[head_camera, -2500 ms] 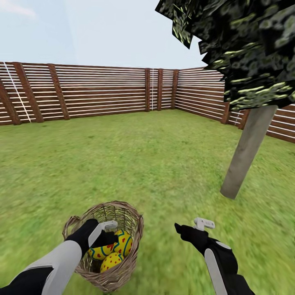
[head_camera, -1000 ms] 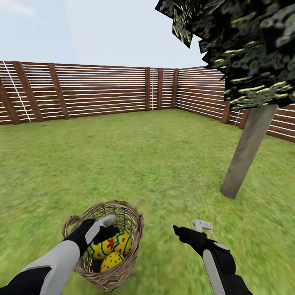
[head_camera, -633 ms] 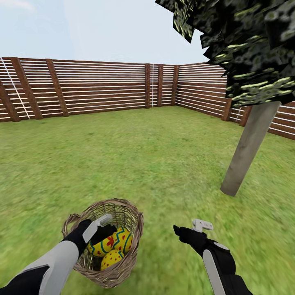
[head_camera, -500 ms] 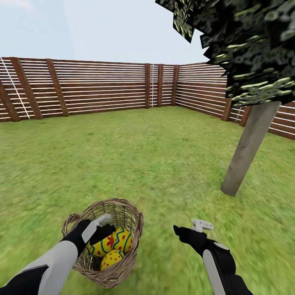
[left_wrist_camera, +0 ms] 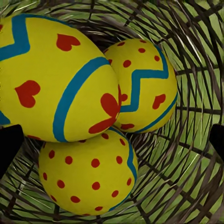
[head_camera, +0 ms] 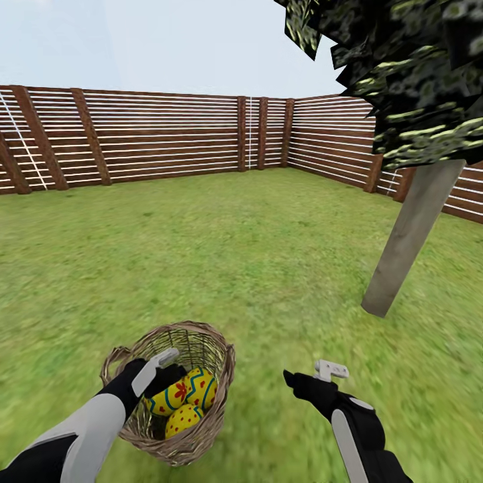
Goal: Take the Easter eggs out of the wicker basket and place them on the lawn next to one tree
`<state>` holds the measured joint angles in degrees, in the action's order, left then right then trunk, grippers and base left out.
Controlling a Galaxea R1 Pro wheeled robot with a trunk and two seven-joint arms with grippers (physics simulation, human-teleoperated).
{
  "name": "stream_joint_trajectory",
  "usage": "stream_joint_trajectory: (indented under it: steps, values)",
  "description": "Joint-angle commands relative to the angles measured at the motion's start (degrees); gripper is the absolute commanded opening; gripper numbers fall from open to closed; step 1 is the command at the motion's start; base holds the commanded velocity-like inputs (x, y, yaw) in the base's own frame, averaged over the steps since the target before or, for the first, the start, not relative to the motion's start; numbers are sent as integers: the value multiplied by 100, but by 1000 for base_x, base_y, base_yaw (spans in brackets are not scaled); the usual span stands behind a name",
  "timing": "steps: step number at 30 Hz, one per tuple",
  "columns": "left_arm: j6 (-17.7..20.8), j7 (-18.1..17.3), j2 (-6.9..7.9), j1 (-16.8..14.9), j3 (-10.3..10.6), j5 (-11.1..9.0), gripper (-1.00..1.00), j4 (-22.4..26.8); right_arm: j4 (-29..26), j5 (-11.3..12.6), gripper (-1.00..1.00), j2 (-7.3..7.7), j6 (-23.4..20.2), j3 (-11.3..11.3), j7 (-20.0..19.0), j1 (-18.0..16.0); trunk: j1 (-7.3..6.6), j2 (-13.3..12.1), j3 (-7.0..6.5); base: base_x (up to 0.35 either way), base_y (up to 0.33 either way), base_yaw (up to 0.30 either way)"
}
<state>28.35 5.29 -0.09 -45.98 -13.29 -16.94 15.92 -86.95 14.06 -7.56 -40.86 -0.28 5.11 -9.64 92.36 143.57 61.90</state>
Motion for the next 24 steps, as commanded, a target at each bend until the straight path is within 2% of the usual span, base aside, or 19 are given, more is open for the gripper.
stream_joint_trajectory:
  steps: [1, 7, 9, 14, 24]
  values:
    - [11, 49, -1, -3, -2, -63, 100, 14, 13, 62, 100, -2, -22, -1, 49, -3, 1, 4, 27, 0, 0, 0]
    - [-16, 119, 5, -13, -10, -64, 100, 22, 41, 62, 100, -3, -19, 1, 44, -3, 17, 12, 160, 0, 0, 0]
    - [-19, 163, 53, -15, -17, -90, 100, 23, 48, 62, 100, -4, -19, 1, 43, -3, 22, 14, 205, 0, 0, 0]
    - [-28, 206, 162, -16, -75, -319, 100, 30, 79, 62, 100, -5, -12, 1, 43, -3, 22, 14, 205, 0, 0, 0]
    - [-31, 293, 233, -24, -96, -406, 100, 42, 156, 62, 100, -1, 13, 1, 43, -4, 22, 14, 205, 0, 0, 0]
